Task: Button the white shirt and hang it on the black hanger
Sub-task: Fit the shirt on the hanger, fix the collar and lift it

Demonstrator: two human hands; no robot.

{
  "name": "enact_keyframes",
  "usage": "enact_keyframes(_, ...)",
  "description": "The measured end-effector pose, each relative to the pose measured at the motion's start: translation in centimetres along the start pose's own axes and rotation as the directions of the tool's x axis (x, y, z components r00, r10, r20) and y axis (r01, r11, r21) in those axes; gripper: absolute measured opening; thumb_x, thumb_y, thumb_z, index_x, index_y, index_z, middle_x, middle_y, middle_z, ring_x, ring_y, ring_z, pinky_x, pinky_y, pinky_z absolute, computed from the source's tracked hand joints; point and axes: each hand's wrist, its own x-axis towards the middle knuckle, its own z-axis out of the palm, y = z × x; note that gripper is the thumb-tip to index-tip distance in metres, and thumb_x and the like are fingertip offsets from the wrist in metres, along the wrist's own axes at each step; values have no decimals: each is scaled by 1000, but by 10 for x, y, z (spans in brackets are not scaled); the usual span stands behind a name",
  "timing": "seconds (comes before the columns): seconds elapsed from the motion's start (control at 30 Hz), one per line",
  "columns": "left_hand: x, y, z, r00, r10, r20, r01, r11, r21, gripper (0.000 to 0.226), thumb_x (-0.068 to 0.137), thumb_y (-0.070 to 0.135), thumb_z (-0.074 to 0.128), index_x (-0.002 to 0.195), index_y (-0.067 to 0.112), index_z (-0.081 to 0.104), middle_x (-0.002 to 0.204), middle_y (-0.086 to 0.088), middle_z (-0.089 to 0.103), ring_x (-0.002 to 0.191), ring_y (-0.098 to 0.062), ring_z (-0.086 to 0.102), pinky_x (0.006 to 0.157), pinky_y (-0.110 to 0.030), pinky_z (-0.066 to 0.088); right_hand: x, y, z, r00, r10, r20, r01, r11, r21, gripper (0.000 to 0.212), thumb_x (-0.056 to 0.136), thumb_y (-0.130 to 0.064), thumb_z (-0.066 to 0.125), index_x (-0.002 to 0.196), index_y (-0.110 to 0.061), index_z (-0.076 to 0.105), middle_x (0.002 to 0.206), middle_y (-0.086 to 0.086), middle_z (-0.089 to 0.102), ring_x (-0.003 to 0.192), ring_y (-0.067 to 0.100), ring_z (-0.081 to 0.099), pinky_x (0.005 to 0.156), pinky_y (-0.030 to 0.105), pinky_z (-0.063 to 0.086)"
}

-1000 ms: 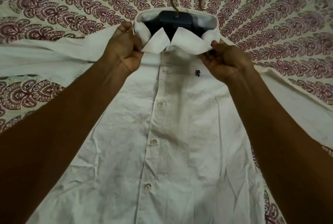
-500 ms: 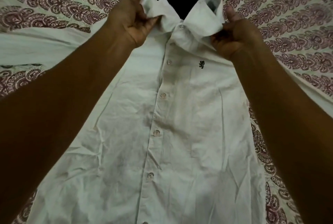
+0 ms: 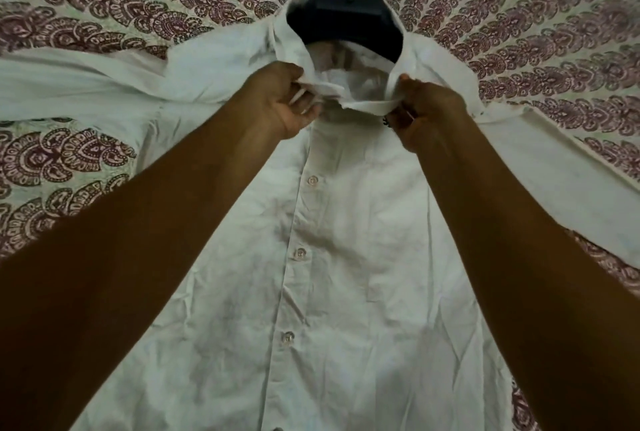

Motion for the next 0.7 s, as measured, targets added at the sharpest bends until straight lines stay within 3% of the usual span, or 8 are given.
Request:
enact_keyframes(0.17,-3,1,1,979,175,107,-138,947,-291,34,95,-7,36,125,1,50,126,-19,57,123,-29,50,94,-39,42,-5,5,-4,985,132,109,-144,984,108,15,91,-12,59,77,-8,55,73,5,56,64,16,53,51,25,51)
enact_keyframes(0.33,0,7,-3,971,210,115,-137,882,-450,34,89,-16,27,84,1,56,65,-15,67,69,-27,67,69,-36,57,-7,1,-5,958,16,286,-133,908,396,16,96,-5,45,83,-3,54,57,10,64,68,20,58,81,36,49)
enact_keyframes(0.37,2,8,-1,969,236,74,-190,901,-390,33,90,-14,27,89,2,56,74,-16,68,74,-27,65,68,-36,56,-8,1,-6,953,-14,303,-112,912,396,17,97,-2,42,85,-5,54,58,9,65,66,20,60,80,35,50)
enact_keyframes(0.43,9,7,5,921,372,-111,-365,928,78,26,92,-2,36,112,6,51,112,-18,61,102,-30,59,84,-38,52,-6,3,-9,936,-58,347,-84,921,381,25,97,3,35,87,-10,53,63,6,65,61,17,62,65,29,56)
enact_keyframes(0.5,13,7,6,727,656,-203,-382,632,674,43,85,14,53,125,17,38,136,-16,41,126,-33,41,103,-38,39,-4,5,-12,924,-78,373,-67,930,360,35,93,11,29,90,-13,54,77,8,64,68,20,61,54,25,55)
enact_keyframes(0.57,10,15,5,497,861,108,-317,65,946,77,76,35,62,141,19,26,149,-17,22,139,-37,18,114,-45,19,3,8,-13,925,-104,365,-30,938,344,45,77,21,29,91,-13,54,89,10,59,77,23,56,58,26,52)
enact_keyframes(0.63,13,31,12,459,749,477,-406,-301,863,87,70,52,61,142,16,28,150,-14,26,140,-34,19,114,-53,17,6,10,-12,939,-152,309,50,948,315,55,60,24,26,91,-13,53,90,8,56,79,21,52,67,28,45)
enact_keyframes(0.7,20,49,19,544,550,634,-501,-393,771,77,74,51,65,137,15,37,140,-10,43,132,-29,36,108,-42,31,9,15,-11,947,-177,270,88,946,312,57,57,24,23,89,-14,50,80,4,56,69,15,51,69,27,40)
